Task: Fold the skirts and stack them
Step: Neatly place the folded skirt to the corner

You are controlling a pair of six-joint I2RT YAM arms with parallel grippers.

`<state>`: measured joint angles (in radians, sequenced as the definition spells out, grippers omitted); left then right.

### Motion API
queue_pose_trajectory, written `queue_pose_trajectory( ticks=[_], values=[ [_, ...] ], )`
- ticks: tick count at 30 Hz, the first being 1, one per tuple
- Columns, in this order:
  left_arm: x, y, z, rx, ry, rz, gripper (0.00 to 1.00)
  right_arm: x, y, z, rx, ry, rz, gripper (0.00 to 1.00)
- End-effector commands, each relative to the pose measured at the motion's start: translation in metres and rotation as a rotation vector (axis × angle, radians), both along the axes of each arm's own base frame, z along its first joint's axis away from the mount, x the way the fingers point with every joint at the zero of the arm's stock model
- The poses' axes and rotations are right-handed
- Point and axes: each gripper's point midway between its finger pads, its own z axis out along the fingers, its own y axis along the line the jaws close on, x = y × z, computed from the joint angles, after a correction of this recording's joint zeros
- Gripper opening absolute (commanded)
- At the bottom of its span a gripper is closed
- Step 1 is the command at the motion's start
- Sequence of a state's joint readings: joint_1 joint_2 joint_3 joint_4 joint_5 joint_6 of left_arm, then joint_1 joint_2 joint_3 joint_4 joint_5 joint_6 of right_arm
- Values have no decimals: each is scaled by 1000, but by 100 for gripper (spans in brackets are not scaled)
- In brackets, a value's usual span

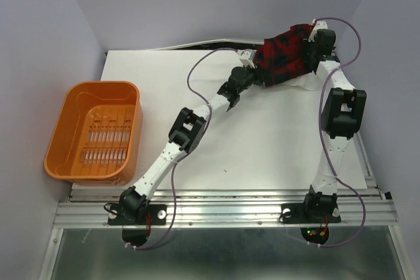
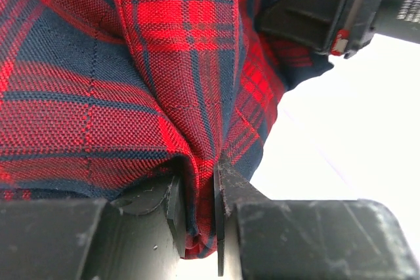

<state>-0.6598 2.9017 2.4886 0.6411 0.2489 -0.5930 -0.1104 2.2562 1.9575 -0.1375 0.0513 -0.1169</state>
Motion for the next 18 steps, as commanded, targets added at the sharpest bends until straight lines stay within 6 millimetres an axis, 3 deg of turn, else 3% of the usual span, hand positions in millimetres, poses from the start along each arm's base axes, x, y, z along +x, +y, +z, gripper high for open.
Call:
queue_pose_trajectory(
  ticks=[1, 3, 6, 9, 12, 16, 18],
  values=[
    [12, 8, 83, -154, -173, 108, 0, 16, -88, 69, -106, -250, -230, 1],
    [12, 6, 77, -167, -146, 113, 4, 13, -103, 48, -97, -229, -257, 1],
    [16, 8, 67, -177, -97, 131, 25, 15, -104, 23, -91, -194, -265, 1],
    [14, 7, 64, -169, -91, 113, 34, 17, -103, 4, -74, -168, -261, 1],
    [13, 10, 74, -151, -110, 105, 46, 19, -95, 4, -31, -171, -235, 1],
    [14, 19, 65, -114, -83, 85, 74, 21, -80, 25, 27, -188, -175, 1],
    [18, 31, 64, -123, -55, 79, 78, 22, -67, 34, 68, -196, -115, 1]
  ],
)
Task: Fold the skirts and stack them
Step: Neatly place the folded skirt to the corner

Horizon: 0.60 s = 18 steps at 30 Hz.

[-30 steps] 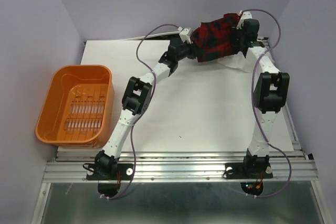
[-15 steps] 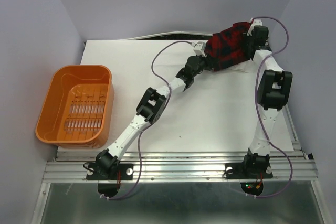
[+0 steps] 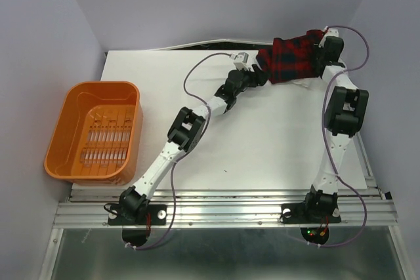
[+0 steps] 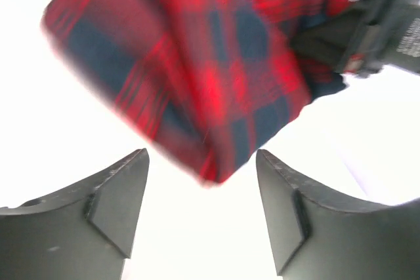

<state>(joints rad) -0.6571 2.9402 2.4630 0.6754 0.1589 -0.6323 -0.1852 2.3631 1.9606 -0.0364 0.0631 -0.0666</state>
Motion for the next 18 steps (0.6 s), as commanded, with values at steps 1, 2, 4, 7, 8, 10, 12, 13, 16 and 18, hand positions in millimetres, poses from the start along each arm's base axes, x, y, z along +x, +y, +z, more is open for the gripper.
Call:
queue_pose_trajectory(
  ticks=[1, 2, 4, 7, 8, 10, 12, 13, 16, 18],
  values=[
    [5, 25, 107, -113, -121, -10, 82, 10, -10, 88, 31, -194, 16, 1],
    [5, 30, 96, -97, -98, -28, 83, 11, 2, 93, 56, -202, 80, 1],
    [-1, 37, 101, -85, -95, -49, 85, 6, 13, 104, 78, -197, 126, 1],
    [-14, 51, 105, -57, -103, -87, 85, 3, 26, 122, 98, -200, 197, 1],
    [-18, 55, 105, -49, -107, -93, 85, 4, 36, 126, 104, -200, 226, 1],
    [-28, 63, 107, -37, -113, -106, 86, 3, 52, 135, 111, -199, 287, 1],
    [-36, 66, 107, -34, -100, -141, 86, 6, 61, 153, 95, -222, 314, 1],
    [-42, 68, 105, -32, -93, -163, 88, 6, 69, 157, 94, -222, 329, 1],
    [-53, 71, 105, -29, -87, -191, 89, 10, 72, 191, 83, -283, 319, 1],
    [-56, 73, 107, -33, -86, -199, 89, 11, 69, 202, 72, -308, 275, 1]
  ],
)
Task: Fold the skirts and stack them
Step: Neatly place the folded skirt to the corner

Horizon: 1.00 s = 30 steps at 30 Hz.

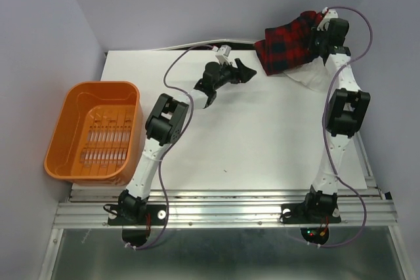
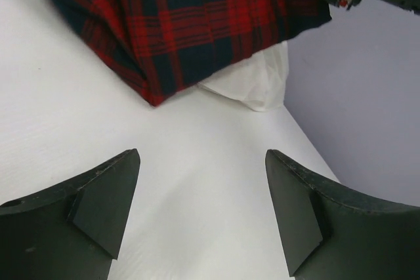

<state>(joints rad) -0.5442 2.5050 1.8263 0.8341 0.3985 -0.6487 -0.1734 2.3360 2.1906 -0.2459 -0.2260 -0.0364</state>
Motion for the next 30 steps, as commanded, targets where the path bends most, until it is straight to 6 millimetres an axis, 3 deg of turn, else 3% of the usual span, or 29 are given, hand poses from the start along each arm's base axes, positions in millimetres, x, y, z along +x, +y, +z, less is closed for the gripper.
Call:
queue_pose_trajectory(
  ticks=[1, 5, 8, 11, 13, 14, 17, 19, 20, 21, 23, 24, 25, 28, 30],
  values=[
    [-23, -3, 62, -64, -120, -83, 89, 1, 7, 128, -33, -265, -26, 1],
    [-27, -1, 64, -64, -126, -95, 89, -3, -12, 151, -80, -308, -129, 1],
    [-28, -1, 66, -62, -131, -101, 90, -9, -15, 166, -93, -327, -148, 1],
    [-28, 0, 68, -58, -139, -100, 90, -19, -31, 172, -107, -324, -190, 1],
    [-27, 1, 66, -52, -135, -99, 90, -26, -49, 165, -104, -303, -221, 1],
    [-27, 1, 66, -50, -133, -99, 90, -30, -63, 144, -85, -253, -247, 1],
    [-26, 2, 65, -45, -128, -100, 90, -42, -84, 95, -50, -127, -265, 1],
    [-27, 4, 64, -37, -123, -103, 90, -52, -93, 32, 39, 19, -290, 1],
    [-28, 4, 64, -33, -120, -104, 90, -54, -89, 8, 66, 73, -280, 1],
    [-28, 5, 62, -29, -112, -105, 90, -62, -92, -35, 99, 169, -290, 1],
    [-31, 8, 65, -27, -107, -108, 90, -66, -90, -72, 134, 248, -308, 1],
    [-31, 10, 66, -28, -101, -110, 90, -70, -100, -88, 132, 277, -345, 1],
    [-35, 11, 69, -30, -92, -119, 90, -71, -102, -116, 138, 329, -365, 6],
    [-43, 17, 76, -34, -73, -131, 94, -70, -109, -154, 111, 409, -373, 13],
    [-45, 22, 81, -34, -73, -139, 94, -70, -115, -169, 66, 441, -370, 17]
  ],
)
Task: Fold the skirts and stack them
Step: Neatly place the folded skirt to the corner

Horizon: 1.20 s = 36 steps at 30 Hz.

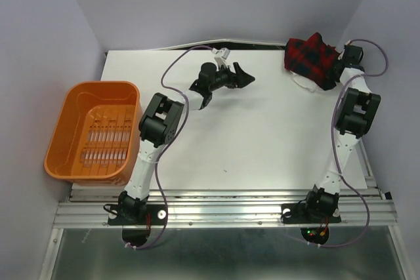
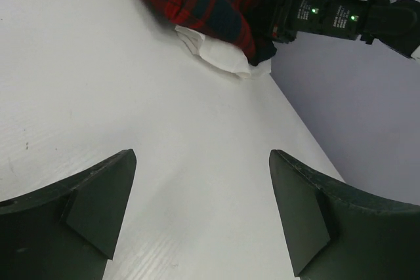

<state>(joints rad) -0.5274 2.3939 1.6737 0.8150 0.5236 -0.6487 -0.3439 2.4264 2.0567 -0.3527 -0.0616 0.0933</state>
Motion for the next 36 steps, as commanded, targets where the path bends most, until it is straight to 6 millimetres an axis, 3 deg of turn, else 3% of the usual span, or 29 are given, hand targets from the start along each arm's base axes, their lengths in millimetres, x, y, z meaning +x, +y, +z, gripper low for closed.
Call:
queue_pose_trajectory(
  ticks=[1, 8, 13, 21, 31, 33, 34, 36],
  values=[
    [-12, 11, 83, -73, -117, -35, 95, -5, 2, -36, -44, 125, 25, 18],
    [-30, 19, 89, -51, -118, -85, 99, -7, 1, -82, -228, 250, 319, 27],
    [-44, 26, 84, 3, -136, -104, 99, 4, 20, -89, -369, 233, 530, 28],
    [-55, 34, 76, 64, -147, -120, 99, 33, 21, -64, -463, 135, 593, 31],
    [-68, 45, 78, 104, -154, -115, 99, 46, 71, -19, -312, -54, 704, 34],
    [-69, 48, 77, 106, -147, -109, 99, 48, 72, -10, -279, -83, 657, 57],
    [-69, 50, 77, 110, -145, -106, 99, 53, 66, 1, -297, -108, 607, 76],
    [-69, 52, 77, 112, -142, -102, 99, 58, 59, 17, -320, -129, 560, 82]
  ],
)
